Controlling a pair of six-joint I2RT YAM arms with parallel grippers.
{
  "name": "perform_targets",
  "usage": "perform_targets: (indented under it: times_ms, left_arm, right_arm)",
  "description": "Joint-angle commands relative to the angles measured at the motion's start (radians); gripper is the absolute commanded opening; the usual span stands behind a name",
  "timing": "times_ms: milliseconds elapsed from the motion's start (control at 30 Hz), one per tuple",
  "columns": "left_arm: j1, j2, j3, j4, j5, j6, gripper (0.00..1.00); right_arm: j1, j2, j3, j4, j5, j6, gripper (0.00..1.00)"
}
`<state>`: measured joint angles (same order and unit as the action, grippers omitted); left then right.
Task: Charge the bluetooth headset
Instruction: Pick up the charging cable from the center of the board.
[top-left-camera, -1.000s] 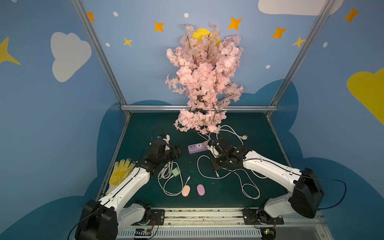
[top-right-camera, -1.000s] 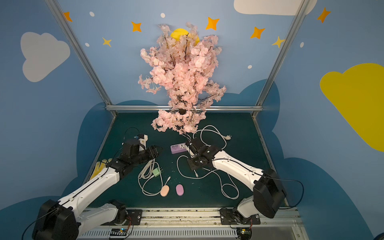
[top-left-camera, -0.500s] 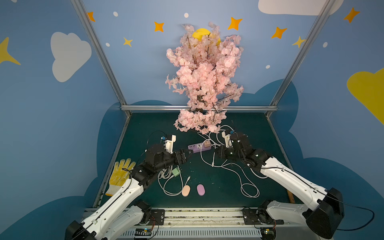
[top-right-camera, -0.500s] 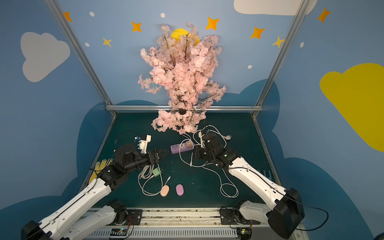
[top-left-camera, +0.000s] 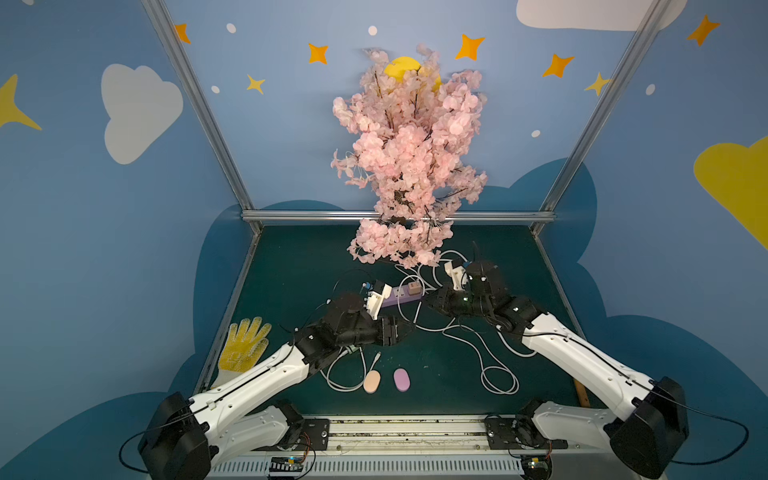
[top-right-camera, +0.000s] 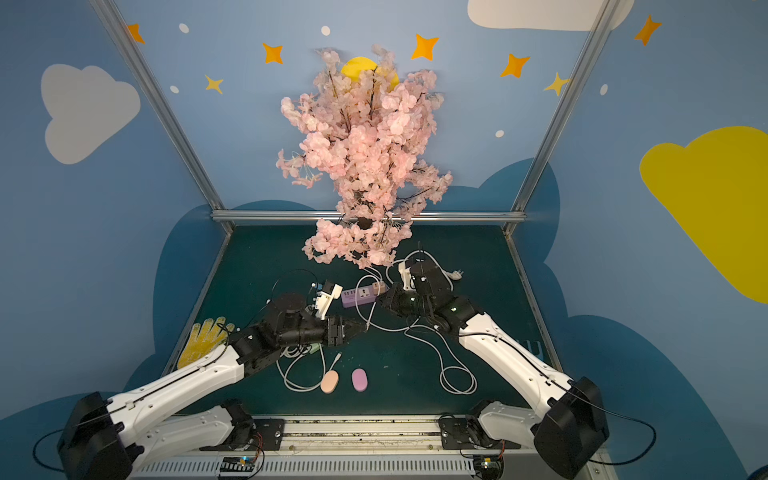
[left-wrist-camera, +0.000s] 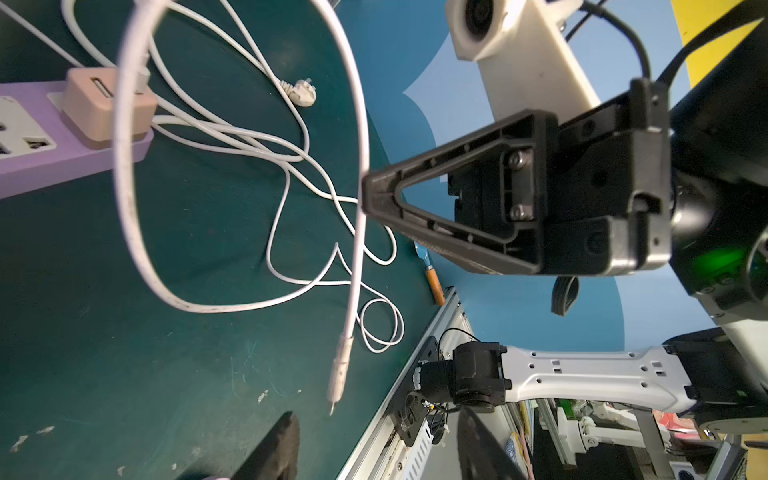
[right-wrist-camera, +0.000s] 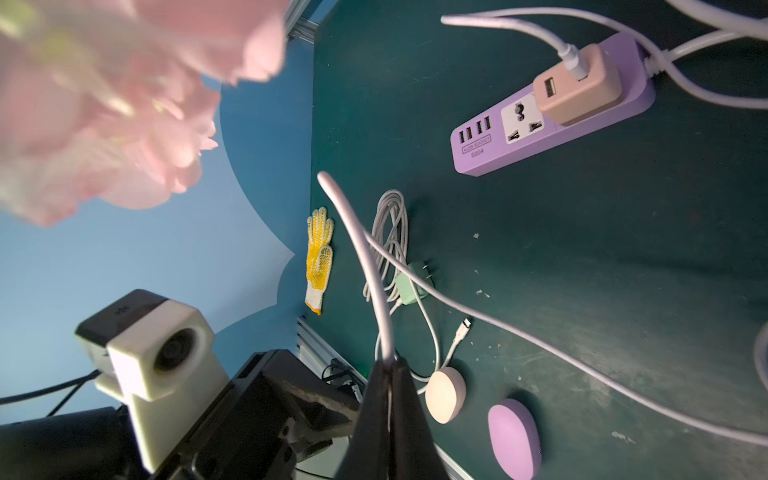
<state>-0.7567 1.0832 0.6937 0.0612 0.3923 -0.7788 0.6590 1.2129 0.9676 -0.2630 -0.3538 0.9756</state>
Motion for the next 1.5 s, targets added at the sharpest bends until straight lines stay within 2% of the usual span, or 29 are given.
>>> perform_targets:
  times_ms: [0,167,400,533,900,1067,1267,1467]
  left_arm:
    - [-0.015,0.009,0.035,0.058,0.030,0.004,0.57]
    - [-0.022,0.041,0.039,0.069,0.026,0.007,0.51]
    - [-0.023,0.096,0.071,0.069,0.042,0.019,0.31]
    - [-0.022,0.092,0.070,0.064,0.033,0.022,0.29]
    - [-0.021,-0.027,0.008,0.006,-0.132,0.043,0.69]
    - [-0.018,0.006,0.019,0.046,-0.094,0.031,0.72]
    - [-0.026,0.084,0.041,0.102,-0.022,0.008,0.47]
    - [-0.026,0.073,0.040,0.089,-0.030,0.012,0.21]
  right_arm:
    - [-0.011,-0.013,-0.034,0.076,-0.034,0.061,0.00]
    - [-0.018,-0.010,-0.035,0.096,-0.067,0.089,0.00]
    - [-0.034,-0.015,-0.036,0.109,-0.099,0.121,0.00]
    - [-0.044,-0.026,-0.043,0.111,-0.097,0.124,0.00]
    - [-0.061,-0.045,-0.049,0.123,-0.121,0.139,0.00]
    - [-0.062,-0.046,-0.047,0.126,-0.131,0.143,0.00]
    - [-0.062,-0.047,-0.050,0.140,-0.142,0.156,0.00]
    - [-0.062,-0.046,-0.056,0.145,-0.131,0.161,0.00]
